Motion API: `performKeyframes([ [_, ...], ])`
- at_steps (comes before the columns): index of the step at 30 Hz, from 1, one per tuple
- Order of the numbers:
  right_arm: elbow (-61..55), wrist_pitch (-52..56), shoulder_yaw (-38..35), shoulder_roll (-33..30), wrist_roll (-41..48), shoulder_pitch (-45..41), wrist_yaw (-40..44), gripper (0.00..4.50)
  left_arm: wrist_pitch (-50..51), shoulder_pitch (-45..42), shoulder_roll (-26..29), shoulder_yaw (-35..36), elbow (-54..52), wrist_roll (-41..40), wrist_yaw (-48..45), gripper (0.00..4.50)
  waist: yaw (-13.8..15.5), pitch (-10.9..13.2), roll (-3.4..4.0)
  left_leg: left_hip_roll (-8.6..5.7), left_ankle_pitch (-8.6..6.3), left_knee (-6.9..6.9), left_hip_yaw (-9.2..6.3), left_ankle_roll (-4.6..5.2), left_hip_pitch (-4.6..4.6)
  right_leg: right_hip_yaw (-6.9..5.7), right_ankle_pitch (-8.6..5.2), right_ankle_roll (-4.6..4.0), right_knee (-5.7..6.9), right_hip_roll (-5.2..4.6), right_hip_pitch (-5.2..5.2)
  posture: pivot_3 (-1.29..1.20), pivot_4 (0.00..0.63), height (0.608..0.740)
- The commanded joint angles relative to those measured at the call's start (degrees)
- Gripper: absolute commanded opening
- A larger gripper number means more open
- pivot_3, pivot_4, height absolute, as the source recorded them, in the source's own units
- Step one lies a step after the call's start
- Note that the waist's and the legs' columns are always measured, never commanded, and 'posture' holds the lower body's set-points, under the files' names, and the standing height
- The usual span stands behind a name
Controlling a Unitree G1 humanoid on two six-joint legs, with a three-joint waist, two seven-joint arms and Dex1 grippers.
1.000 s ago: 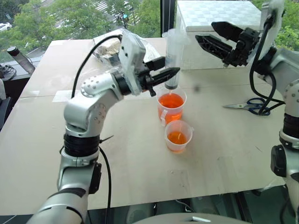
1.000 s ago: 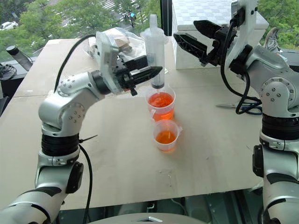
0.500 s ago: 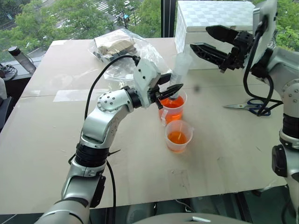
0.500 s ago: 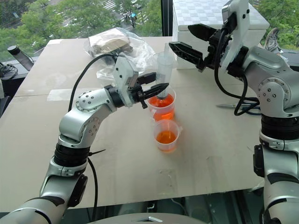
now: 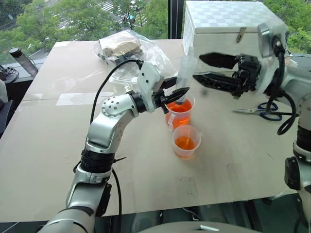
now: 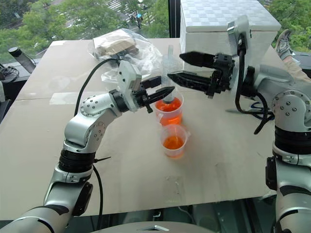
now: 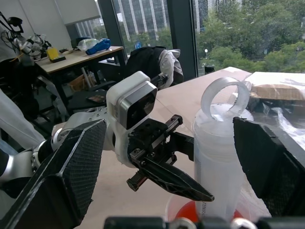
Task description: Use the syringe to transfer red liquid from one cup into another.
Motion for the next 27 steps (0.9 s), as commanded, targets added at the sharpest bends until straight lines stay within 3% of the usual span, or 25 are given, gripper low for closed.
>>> performKeyframes([
  [1, -1.38, -0.72, 0.58, 1.88, -0.22, -1.70, -1.64, 4.50, -0.84, 0.07, 0.23, 0.95, -0.82, -0.90, -0.99, 1.37, -0.18, 0.00, 0.01, 0.00, 0.00, 0.00, 0.00, 0.00, 0.02, 0.00, 0.00, 0.00, 0.00, 0.01, 0.00, 0.00, 0.150, 0.740],
  [11, 0.94, -0.58, 2.62, 3.99, -2.04, -3.97, -1.88, 4.50, -0.97, 0.56, 0.45, 0.36, -0.66, -0.39, -2.27, 1.37, 0.07, 0.00, 0.01, 0.00, 0.00, 0.00, 0.00, 0.00, -0.02, -0.01, 0.00, 0.00, 0.02, 0.00, -0.01, 0.00, 0.150, 0.740],
  [14, 3.02, -1.08, 4.10, 4.67, -4.66, -4.81, -2.50, 3.34, -1.33, 0.57, 0.35, 0.18, -0.51, -0.16, -2.65, 1.37, -0.01, 0.00, 0.01, 0.00, 0.00, 0.00, 0.00, 0.00, -0.02, -0.01, 0.00, 0.00, 0.02, 0.00, -0.01, 0.00, 0.150, 0.740],
  [17, 3.99, -1.30, 4.32, 5.01, -5.66, -5.14, -1.73, 1.95, -1.60, 0.57, 0.28, 0.23, -0.04, 0.06, -2.87, 1.37, -0.02, 0.00, 0.01, 0.00, 0.00, 0.00, 0.00, 0.00, -0.01, -0.01, 0.00, 0.00, 0.02, 0.01, -0.02, 0.00, 0.150, 0.740],
  [18, 4.28, -1.21, 4.29, 5.12, -5.98, -5.22, -1.69, 1.18, -1.73, 0.57, 0.26, 0.27, 0.20, 0.10, -2.97, 1.37, -0.02, 0.00, 0.01, 0.00, 0.00, 0.00, 0.00, -0.01, -0.01, -0.02, 0.00, 0.00, 0.02, 0.01, -0.02, 0.00, 0.150, 0.740],
  [21, 4.87, -1.59, 4.93, 4.96, -7.69, -5.15, -1.10, 0.01, -1.05, 0.65, -0.17, 0.69, 1.03, -0.90, -3.53, 1.37, 0.03, 0.00, 0.01, 0.00, 0.00, 0.00, 0.00, 0.00, -0.02, -0.02, 0.00, 0.00, 0.03, 0.01, -0.02, 0.00, 0.150, 0.740],
  [27, 5.36, -3.96, 6.13, 5.44, -12.26, -4.50, -2.11, 0.01, -4.95, 2.43, 1.76, -1.23, 2.69, 1.91, -7.12, 1.37, -0.08, 0.00, 0.01, 0.00, 0.00, -0.01, 0.01, -0.01, -0.01, -0.01, 0.00, 0.00, 0.02, 0.02, -0.04, 0.00, 0.150, 0.740],
])
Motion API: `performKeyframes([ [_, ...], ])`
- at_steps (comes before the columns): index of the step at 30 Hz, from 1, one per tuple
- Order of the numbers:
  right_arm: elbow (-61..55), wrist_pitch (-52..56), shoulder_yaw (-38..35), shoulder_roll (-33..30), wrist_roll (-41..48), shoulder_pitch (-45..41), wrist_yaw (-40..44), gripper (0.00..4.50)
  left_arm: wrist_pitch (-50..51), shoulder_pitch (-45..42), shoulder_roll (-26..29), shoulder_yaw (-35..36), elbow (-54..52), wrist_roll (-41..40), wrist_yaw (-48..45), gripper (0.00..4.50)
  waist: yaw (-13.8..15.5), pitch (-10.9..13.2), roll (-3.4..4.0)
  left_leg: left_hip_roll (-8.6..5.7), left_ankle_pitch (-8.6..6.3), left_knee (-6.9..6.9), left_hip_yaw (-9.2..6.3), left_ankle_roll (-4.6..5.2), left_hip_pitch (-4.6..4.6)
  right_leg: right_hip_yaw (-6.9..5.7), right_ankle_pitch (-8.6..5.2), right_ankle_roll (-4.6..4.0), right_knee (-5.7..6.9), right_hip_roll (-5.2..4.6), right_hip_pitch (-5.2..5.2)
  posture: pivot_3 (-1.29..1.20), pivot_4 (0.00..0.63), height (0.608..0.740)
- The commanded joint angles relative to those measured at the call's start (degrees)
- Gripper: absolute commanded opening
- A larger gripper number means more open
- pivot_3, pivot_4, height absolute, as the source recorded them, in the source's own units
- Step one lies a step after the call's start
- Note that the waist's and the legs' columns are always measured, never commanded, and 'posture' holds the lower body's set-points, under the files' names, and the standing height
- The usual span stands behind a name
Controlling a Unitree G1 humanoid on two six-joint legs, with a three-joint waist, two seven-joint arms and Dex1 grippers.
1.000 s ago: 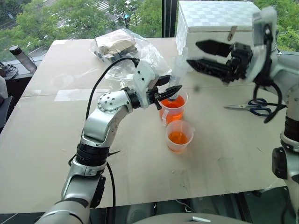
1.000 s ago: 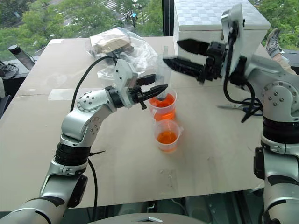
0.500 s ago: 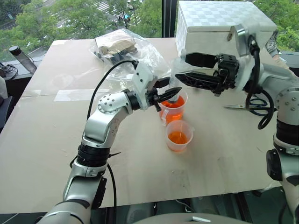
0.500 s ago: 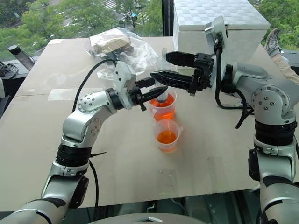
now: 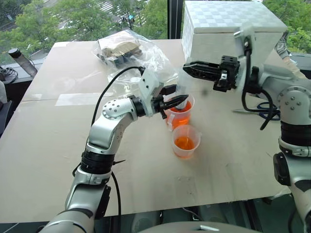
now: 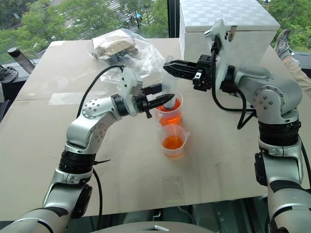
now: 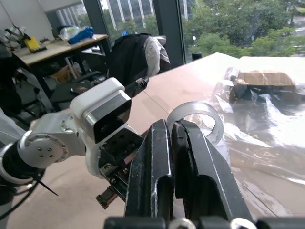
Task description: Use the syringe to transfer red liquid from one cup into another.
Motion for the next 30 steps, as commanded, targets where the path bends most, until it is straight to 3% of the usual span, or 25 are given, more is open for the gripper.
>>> performKeyframes([
  [1, -0.61, -0.93, -2.12, 0.84, 0.22, -0.88, -0.52, 0.01, -2.68, 0.29, 0.63, -0.31, -1.08, 0.28, -1.89, 1.37, 0.02, 0.00, 0.00, 0.00, 0.00, 0.00, 0.00, 0.00, 0.00, -0.01, 0.00, 0.00, 0.00, 0.00, 0.00, 0.00, 0.150, 0.740],
  [14, 3.37, -0.44, -10.20, 5.21, 5.34, -5.68, -8.06, 0.01, -2.34, 1.19, -0.36, 0.12, -0.82, -0.59, -1.96, 1.37, 0.02, 0.00, 0.00, 0.00, 0.00, 0.00, 0.00, 0.00, -0.01, -0.02, 0.00, 0.00, 0.02, -0.01, 0.00, 0.00, 0.150, 0.740],
  [30, 5.97, -2.37, -11.08, 5.36, 6.66, -7.24, -10.60, 0.01, -2.34, 2.29, -0.31, -0.33, -0.78, -0.54, -2.65, 1.37, 0.00, 0.01, 0.01, 0.00, 0.00, -0.02, 0.00, 0.00, -0.01, -0.02, 0.00, 0.00, 0.02, -0.01, 0.00, 0.00, 0.150, 0.740],
])
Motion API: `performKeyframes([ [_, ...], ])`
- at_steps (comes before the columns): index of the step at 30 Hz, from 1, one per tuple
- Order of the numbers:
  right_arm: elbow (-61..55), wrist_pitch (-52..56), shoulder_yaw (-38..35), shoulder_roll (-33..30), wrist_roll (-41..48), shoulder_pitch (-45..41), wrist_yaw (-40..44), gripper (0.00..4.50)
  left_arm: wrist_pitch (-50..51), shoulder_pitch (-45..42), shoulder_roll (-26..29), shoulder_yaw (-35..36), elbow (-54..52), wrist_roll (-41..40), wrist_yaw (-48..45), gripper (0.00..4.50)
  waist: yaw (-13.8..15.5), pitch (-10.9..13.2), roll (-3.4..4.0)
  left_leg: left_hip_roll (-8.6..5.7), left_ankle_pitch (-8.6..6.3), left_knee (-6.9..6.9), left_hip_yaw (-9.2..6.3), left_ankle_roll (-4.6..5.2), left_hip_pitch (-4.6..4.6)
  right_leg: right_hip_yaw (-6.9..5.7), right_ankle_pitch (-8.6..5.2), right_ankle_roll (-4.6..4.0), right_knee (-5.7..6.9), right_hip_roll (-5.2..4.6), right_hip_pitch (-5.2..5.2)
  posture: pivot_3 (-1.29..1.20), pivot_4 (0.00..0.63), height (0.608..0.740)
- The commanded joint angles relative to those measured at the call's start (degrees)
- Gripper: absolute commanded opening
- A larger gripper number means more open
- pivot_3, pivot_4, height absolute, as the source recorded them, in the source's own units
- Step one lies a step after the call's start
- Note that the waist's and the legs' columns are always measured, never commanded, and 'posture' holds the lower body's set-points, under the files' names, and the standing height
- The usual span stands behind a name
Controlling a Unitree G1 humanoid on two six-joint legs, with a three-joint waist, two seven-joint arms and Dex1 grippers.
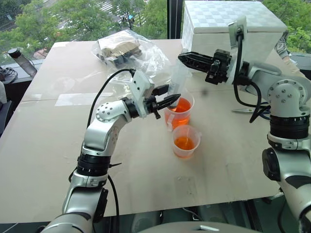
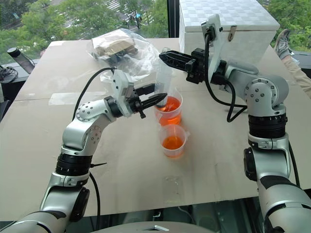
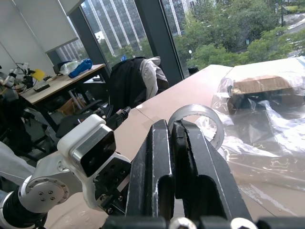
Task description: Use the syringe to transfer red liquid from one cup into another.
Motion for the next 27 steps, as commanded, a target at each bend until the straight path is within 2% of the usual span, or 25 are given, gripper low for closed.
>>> performKeyframes([
  [1, -1.13, -4.29, -6.79, -0.55, 0.16, -3.56, -2.15, 0.01, -0.39, 0.76, -0.07, -3.19, -1.36, 0.31, -2.22, 1.37, 0.00, 0.00, 0.00, 0.00, 0.00, 0.00, 0.00, 0.00, 0.00, 0.00, 0.00, 0.00, 0.00, 0.00, 0.00, 0.00, 0.150, 0.740],
  [7, -1.36, -6.21, -5.27, -1.33, -1.74, -2.69, 0.56, 0.01, -1.58, 0.59, -1.07, -2.50, -1.16, 0.61, -0.89, 1.37, 0.01, 0.00, 0.00, 0.00, 0.00, 0.00, 0.00, 0.00, 0.00, 0.00, 0.00, 0.00, 0.00, 0.00, 0.00, 0.00, 0.150, 0.740],
  [10, -1.84, -5.94, -4.34, -2.43, -2.17, -2.46, 2.81, 0.98, -1.60, -0.40, -2.00, -1.71, -0.78, 0.08, -0.02, 1.37, 0.16, 0.00, 0.00, 0.00, 0.00, 0.00, 0.00, 0.00, 0.00, 0.00, 0.00, 0.00, 0.00, 0.00, 0.00, 0.00, 0.150, 0.740],
  [12, -2.52, -6.51, -3.94, -3.16, -2.70, -2.10, 4.01, 1.86, -1.19, -0.94, -2.39, -1.22, -0.65, -0.60, 0.08, 1.37, 0.11, 0.00, 0.00, 0.00, 0.00, 0.00, 0.00, 0.00, -0.01, -0.01, 0.00, 0.00, -0.01, -0.01, 0.00, 0.00, 0.150, 0.740],
  [15, -4.05, -4.48, -4.40, -5.39, -0.95, -0.56, 7.32, 3.49, -0.89, -1.28, -2.41, -0.74, -0.75, -0.95, -0.02, 1.37, 0.06, 0.00, 0.00, 0.00, 0.00, -0.01, 0.00, 0.00, -0.01, -0.01, 0.00, 0.00, -0.01, 0.00, 0.00, 0.00, 0.150, 0.740],
  [16, -4.84, -3.30, -4.75, -6.63, 0.45, 0.23, 9.34, 3.86, -0.82, -1.51, -2.43, -0.53, -0.76, -1.03, 0.06, 1.37, 0.06, 0.00, 0.00, 0.00, 0.00, -0.02, 0.00, 0.00, -0.01, -0.01, 0.00, 0.00, -0.01, 0.00, 0.00, 0.00, 0.150, 0.740],
  [24, -7.74, 0.23, -7.45, -14.51, 4.79, 5.31, 16.67, 3.86, 0.28, -3.82, -1.66, 0.11, -2.73, -1.64, 0.10, 1.37, 0.17, 0.00, 0.00, 0.00, -0.01, -0.03, -0.03, 0.02, -0.02, -0.02, 0.00, 0.00, -0.08, -0.02, 0.03, 0.00, 0.150, 0.740],
  [27, -7.93, -1.28, -9.88, -13.37, 4.27, 7.66, 11.99, 3.86, 2.72, -5.87, -1.61, 1.50, -5.62, -3.85, 1.38, 1.37, 0.07, 0.00, 0.00, 0.01, -0.01, -0.03, -0.03, 0.02, -0.02, 0.00, 0.00, 0.00, -0.09, -0.02, 0.03, 0.00, 0.150, 0.740],
])
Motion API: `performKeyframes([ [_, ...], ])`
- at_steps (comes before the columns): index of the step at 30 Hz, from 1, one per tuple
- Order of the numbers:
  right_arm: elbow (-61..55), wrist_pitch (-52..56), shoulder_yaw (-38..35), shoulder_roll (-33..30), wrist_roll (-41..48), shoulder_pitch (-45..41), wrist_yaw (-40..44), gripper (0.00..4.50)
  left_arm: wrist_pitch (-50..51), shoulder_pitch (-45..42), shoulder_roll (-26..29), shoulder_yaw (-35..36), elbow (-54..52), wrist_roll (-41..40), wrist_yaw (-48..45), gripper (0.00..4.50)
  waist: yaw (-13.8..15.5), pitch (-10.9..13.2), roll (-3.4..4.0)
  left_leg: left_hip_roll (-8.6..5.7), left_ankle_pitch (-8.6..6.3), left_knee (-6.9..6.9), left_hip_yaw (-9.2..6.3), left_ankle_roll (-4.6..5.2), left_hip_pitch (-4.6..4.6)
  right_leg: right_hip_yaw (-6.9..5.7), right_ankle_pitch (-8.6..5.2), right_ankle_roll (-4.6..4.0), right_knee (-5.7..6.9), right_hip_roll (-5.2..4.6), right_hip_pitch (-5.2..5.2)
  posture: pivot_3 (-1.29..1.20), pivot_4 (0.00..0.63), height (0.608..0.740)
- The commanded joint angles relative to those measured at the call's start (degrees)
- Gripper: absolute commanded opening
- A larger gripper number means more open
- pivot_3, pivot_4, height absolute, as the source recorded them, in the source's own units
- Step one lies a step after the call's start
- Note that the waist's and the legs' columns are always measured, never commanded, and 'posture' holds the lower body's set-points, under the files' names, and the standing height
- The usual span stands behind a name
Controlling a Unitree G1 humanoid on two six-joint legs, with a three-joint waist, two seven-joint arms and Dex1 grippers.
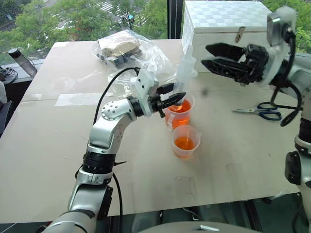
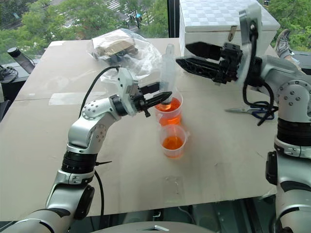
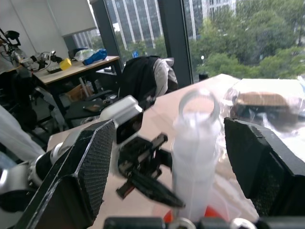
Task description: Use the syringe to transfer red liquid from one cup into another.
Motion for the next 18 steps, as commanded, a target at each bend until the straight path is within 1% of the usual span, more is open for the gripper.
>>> performKeyframes([
  [1, -2.59, -1.73, -3.89, 0.80, 0.53, 1.79, -3.61, 3.86, 1.72, -3.36, -0.10, 1.77, -5.85, -3.13, 1.15, 1.37, 0.00, 0.00, 0.00, 0.00, 0.00, 0.00, 0.02, 0.00, 0.00, 0.02, 0.00, 0.00, 0.00, 0.00, 0.00, 0.00, 0.150, 0.740],
  [8, -6.90, -2.32, -4.78, 2.10, 0.50, 8.78, -8.09, 3.86, 5.51, -6.07, -0.08, 2.75, -9.21, -5.90, 4.02, 1.37, 0.02, 0.01, 0.02, 0.01, 0.00, 0.00, 0.03, -0.01, 0.00, 0.04, 0.00, 0.00, 0.03, 0.00, 0.00, 0.00, 0.150, 0.740],
  [13, -9.67, -2.83, -4.98, 1.52, 0.72, 14.82, -7.80, 3.86, 9.17, -5.31, 0.40, 3.46, -13.18, -9.86, 4.73, 1.37, 0.07, 0.01, 0.02, 0.00, 0.00, 0.00, 0.01, -0.01, 0.00, 0.01, 0.00, 0.00, 0.03, 0.00, 0.02, 0.00, 0.150, 0.740],
  [14, -9.89, -3.03, -5.17, 1.38, 0.66, 15.59, -7.78, 3.86, 10.02, -5.06, 0.28, 3.79, -14.02, -10.95, 4.98, 1.37, 0.07, 0.01, 0.02, 0.00, 0.00, 0.00, 0.02, -0.01, 0.00, 0.02, 0.00, 0.00, 0.01, 0.00, 0.02, 0.00, 0.150, 0.740],
  [18, -8.95, -2.93, -7.83, 0.63, 1.41, 16.99, -8.76, 3.86, 16.16, -2.19, 1.01, 6.32, -20.52, -20.47, 5.47, 1.37, 0.02, 0.01, 0.02, 0.00, 0.00, 0.01, 0.03, -0.01, 0.01, 0.03, 0.00, 0.00, -0.03, 0.00, 0.02, 0.00, 0.150, 0.740],
])
